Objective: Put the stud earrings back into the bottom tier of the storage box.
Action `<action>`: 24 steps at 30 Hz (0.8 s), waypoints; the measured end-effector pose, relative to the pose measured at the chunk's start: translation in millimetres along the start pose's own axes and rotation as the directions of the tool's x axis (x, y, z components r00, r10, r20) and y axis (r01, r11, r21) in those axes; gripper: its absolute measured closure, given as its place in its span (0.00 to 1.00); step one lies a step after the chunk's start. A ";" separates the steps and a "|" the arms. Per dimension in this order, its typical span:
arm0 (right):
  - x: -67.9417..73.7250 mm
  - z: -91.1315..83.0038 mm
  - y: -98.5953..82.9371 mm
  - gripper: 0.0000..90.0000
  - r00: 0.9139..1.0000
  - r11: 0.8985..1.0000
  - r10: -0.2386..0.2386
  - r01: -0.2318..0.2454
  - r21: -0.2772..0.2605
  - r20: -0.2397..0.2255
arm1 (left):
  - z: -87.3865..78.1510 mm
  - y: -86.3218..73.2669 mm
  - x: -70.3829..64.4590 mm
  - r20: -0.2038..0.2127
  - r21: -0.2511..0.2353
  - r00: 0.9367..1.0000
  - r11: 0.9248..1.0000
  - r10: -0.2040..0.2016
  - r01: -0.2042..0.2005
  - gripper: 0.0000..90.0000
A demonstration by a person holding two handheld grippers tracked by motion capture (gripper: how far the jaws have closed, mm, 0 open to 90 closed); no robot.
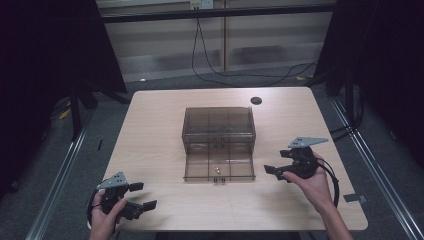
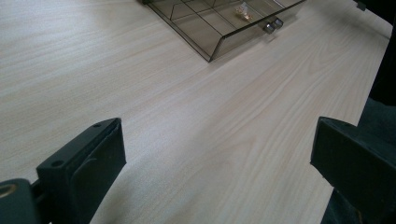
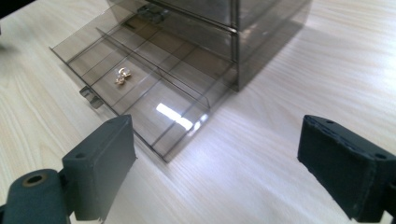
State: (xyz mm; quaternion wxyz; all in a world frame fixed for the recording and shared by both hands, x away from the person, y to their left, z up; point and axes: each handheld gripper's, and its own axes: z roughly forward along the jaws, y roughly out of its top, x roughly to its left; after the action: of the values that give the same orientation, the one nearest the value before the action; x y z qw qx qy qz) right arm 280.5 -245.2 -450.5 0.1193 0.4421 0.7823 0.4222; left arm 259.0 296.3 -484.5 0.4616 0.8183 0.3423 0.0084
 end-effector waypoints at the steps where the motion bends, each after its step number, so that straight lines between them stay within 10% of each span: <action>1: -0.9 -2.0 -3.3 0.11 1.000 1.000 0.010 -0.010 -0.008 0.010 | 0.1 0.0 0.0 0.000 -0.001 1.000 1.000 0.002 -0.002 0.03; 24: -16.0 -22.5 -63.8 0.06 0.984 0.994 0.108 -0.108 -0.013 0.139 | 0.2 0.6 0.4 -0.001 0.004 1.000 1.000 0.008 -0.008 0.03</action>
State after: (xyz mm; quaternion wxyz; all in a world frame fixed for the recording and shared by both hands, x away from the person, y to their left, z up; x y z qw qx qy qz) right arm 239.4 -286.5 -488.5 0.1517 0.5120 0.7459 0.3981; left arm 259.7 296.2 -484.3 0.4597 0.8205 0.3395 0.0101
